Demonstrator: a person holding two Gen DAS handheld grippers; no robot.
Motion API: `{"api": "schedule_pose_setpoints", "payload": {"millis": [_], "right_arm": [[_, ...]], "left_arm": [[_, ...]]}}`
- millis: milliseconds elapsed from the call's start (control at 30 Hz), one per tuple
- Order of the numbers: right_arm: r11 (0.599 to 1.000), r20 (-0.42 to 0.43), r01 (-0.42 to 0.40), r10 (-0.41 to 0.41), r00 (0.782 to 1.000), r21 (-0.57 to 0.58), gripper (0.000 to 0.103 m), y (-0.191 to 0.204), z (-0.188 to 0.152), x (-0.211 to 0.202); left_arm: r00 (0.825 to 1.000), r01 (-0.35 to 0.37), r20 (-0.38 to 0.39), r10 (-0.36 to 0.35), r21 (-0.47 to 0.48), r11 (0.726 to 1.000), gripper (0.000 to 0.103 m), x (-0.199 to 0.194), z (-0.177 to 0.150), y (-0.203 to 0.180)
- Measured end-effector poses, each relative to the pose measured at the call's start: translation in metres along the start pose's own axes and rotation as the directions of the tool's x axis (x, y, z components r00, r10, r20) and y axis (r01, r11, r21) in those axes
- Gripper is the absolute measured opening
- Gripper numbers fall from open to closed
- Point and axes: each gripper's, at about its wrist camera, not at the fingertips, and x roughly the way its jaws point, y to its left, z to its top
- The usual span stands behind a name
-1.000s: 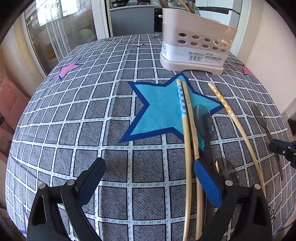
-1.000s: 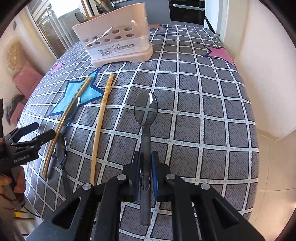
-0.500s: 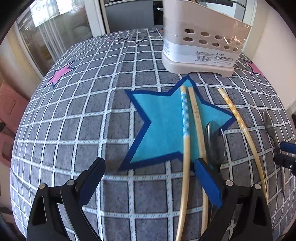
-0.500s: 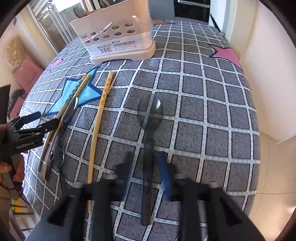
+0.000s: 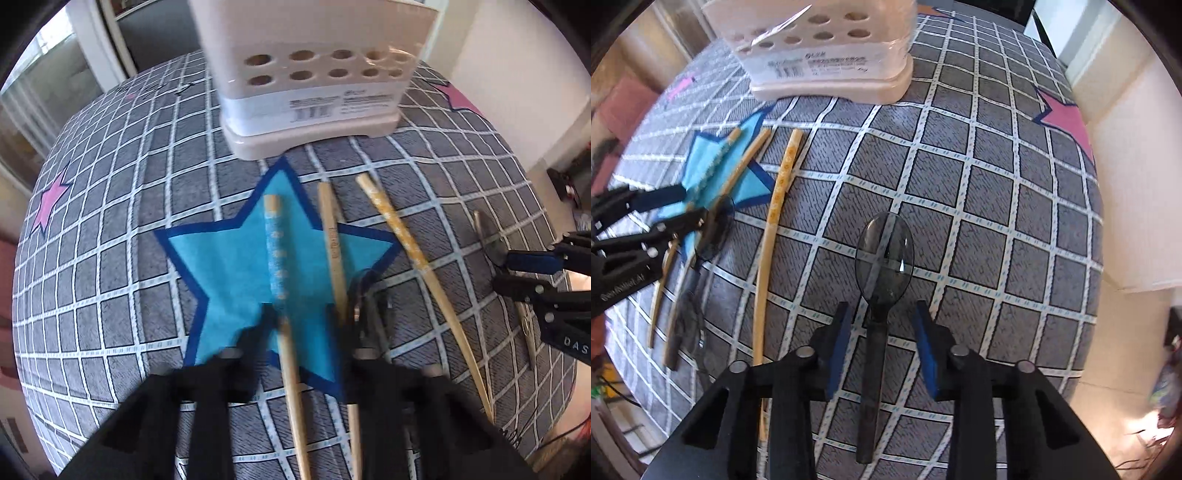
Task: Organize utensils
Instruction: 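Grasp the blue-dotted chopstick with the left tool while the right lifts the spoon, then carry the chopstick with the left tool while the right lowers the spoon into the holder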
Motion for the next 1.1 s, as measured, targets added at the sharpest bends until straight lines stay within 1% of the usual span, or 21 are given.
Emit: {"api": "schedule_pose_setpoints", "payload": {"millis": [33, 67, 133, 167, 233, 267, 367, 433, 500, 533, 567, 633, 667, 733, 833, 933, 1000, 1067, 1100], "right_arm": [[1.0, -0.004, -0.005, 0.005, 1.0, -0.002, 0.017, 0.003, 0.003, 0.001], [1.0, -0.006, -0.016, 0.016, 1.0, -0.004, 0.013, 0.005, 0.004, 0.001], [1.0, 0.002, -0.029, 0.029, 1.0, -0.009, 0.012, 0.007, 0.004, 0.002], [0.999, 0.012, -0.054, 0.054, 0.998, -0.007, 0.012, 0.006, 0.003, 0.002], [0.991, 0.036, -0.133, 0.132, 0.991, 0.012, 0.012, -0.001, -0.001, -0.002], [0.989, 0.051, -0.15, 0.149, 0.987, 0.016, 0.012, -0.008, -0.004, -0.005], [0.98, 0.121, -0.2, 0.198, 0.973, 0.0, 0.012, -0.017, -0.007, -0.022], [0.969, 0.172, -0.245, 0.242, 0.955, -0.006, 0.012, -0.026, -0.003, -0.04], [0.963, 0.221, -0.267, 0.264, 0.939, -0.016, 0.012, -0.031, 0.002, -0.059], [0.96, 0.26, -0.278, 0.275, 0.926, -0.026, 0.012, -0.033, 0.007, -0.073], [0.958, 0.286, -0.286, 0.283, 0.916, -0.031, 0.012, -0.034, 0.011, -0.082], [0.95, 0.352, -0.309, 0.302, 0.886, -0.04, 0.012, -0.038, 0.022, -0.105], [0.949, 0.376, -0.314, 0.306, 0.874, -0.043, 0.012, -0.035, 0.028, -0.112], [0.949, 0.44, -0.31, 0.3, 0.846, -0.052, 0.012, -0.034, 0.042, -0.129], [0.945, 0.496, -0.323, 0.303, 0.814, -0.048, 0.012, -0.037, 0.068, -0.145], [0.935, 0.537, -0.353, 0.315, 0.783, -0.034, 0.012, -0.041, 0.099, -0.152], [0.93, 0.565, -0.366, 0.316, 0.762, -0.027, 0.012, -0.047, 0.118, -0.157], [0.928, 0.586, -0.373, 0.313, 0.747, -0.02, 0.012, -0.048, 0.131, -0.158], [0.929, 0.605, -0.37, 0.305, 0.736, -0.019, 0.012, -0.048, 0.14, -0.157]], "left_arm": [[1.0, -0.01, 0.002, 0.01, 0.006, 1.0, 0.037, 0.0, 0.0, -0.003], [1.0, -0.019, 0.008, 0.019, 0.01, 1.0, 0.037, -0.001, -0.001, -0.006], [0.999, -0.023, 0.035, 0.023, -0.003, 1.0, 0.037, -0.004, -0.007, -0.009], [0.998, -0.017, 0.054, 0.018, -0.021, 1.0, 0.037, -0.007, -0.011, -0.008], [0.993, -0.006, 0.117, 0.014, -0.068, 0.998, 0.037, -0.02, -0.019, -0.004], [0.99, -0.003, 0.141, 0.015, -0.082, 0.997, 0.037, -0.026, -0.022, -0.002], [0.97, 0.002, 0.241, 0.029, -0.129, 0.992, 0.037, -0.056, -0.026, 0.002], [0.948, 0.019, 0.316, 0.034, -0.163, 0.987, 0.037, -0.081, -0.023, 0.005], [0.925, 0.026, 0.377, 0.044, -0.178, 0.984, 0.037, -0.101, -0.013, 0.012], [0.911, 0.033, 0.411, 0.047, -0.187, 0.982, 0.037, -0.114, -0.007, 0.012], [0.901, 0.039, 0.432, 0.049, -0.192, 0.981, 0.037, -0.122, -0.001, 0.014], [0.865, 0.047, 0.498, 0.063, -0.205, 0.978, 0.037, -0.146, 0.014, 0.016], [0.852, 0.047, 0.519, 0.069, -0.208, 0.977, 0.037, -0.153, 0.019, 0.017], [0.809, 0.043, 0.58, 0.096, -0.221, 0.974, 0.037, -0.172, 0.036, 0.02], [0.78, 0.061, 0.617, 0.105, -0.241, 0.969, 0.037, -0.182, 0.065, 0.026], [0.744, 0.063, 0.654, 0.136, -0.271, 0.96, 0.037, -0.186, 0.098, 0.037], [0.727, 0.058, 0.669, 0.154, -0.284, 0.957, 0.037, -0.185, 0.114, 0.038], [0.709, 0.055, 0.683, 0.173, -0.298, 0.953, 0.037, -0.181, 0.129, 0.041], [0.701, 0.055, 0.69, 0.183, -0.308, 0.95, 0.037, -0.178, 0.137, 0.044]]}}
